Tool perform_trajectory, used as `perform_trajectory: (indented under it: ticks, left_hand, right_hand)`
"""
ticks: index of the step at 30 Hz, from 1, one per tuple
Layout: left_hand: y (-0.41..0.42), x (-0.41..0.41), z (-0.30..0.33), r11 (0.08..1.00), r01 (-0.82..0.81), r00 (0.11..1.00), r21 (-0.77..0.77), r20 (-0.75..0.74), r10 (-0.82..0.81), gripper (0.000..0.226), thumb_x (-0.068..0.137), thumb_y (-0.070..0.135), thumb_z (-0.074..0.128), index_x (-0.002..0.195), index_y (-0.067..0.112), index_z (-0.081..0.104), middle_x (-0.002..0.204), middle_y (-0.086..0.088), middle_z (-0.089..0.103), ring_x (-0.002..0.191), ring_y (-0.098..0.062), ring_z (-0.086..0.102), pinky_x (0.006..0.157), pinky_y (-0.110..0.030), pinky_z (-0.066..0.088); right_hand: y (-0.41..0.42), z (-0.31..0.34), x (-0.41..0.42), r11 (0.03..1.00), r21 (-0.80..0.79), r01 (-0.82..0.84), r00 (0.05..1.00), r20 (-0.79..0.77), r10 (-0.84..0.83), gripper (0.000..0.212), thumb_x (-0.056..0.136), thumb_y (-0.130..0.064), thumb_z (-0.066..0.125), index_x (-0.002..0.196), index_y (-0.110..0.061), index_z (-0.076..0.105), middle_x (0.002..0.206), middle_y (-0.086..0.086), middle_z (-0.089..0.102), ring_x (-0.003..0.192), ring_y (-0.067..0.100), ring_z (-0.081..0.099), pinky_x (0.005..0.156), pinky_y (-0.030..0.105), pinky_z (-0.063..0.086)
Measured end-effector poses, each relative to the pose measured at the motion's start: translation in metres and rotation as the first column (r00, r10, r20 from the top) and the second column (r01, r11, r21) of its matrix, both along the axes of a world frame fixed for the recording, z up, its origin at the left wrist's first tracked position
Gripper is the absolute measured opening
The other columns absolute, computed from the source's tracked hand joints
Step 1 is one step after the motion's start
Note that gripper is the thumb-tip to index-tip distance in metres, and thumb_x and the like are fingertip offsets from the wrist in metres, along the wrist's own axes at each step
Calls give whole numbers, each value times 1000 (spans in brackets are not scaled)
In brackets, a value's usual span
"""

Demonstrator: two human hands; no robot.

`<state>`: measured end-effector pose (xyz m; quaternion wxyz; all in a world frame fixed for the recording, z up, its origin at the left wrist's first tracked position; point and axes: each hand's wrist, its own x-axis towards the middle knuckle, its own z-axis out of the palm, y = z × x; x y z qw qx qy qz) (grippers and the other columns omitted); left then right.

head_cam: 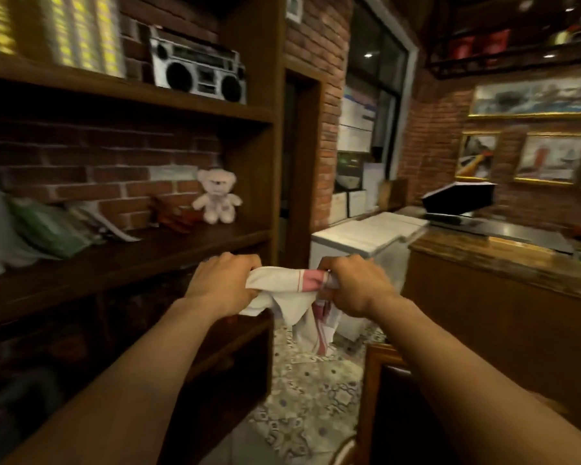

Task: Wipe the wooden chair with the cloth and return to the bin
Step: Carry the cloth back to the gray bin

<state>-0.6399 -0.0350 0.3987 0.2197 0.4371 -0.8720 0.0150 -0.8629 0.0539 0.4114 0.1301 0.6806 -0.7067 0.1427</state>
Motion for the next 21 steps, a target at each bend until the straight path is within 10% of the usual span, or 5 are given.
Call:
perform_trajectory:
  ticks: [21]
  left_hand:
    - [87, 507, -36, 616, -788, 615, 21, 94, 783, 34, 79, 50, 71, 108, 38, 59, 108, -5, 67, 100, -32, 63, 76, -40, 46]
  right_hand:
    - [-105, -41, 518, 673, 63, -737, 676, 83, 733, 30, 81, -42, 72, 108, -36, 59, 106, 4, 62, 100, 32, 60, 72, 39, 40]
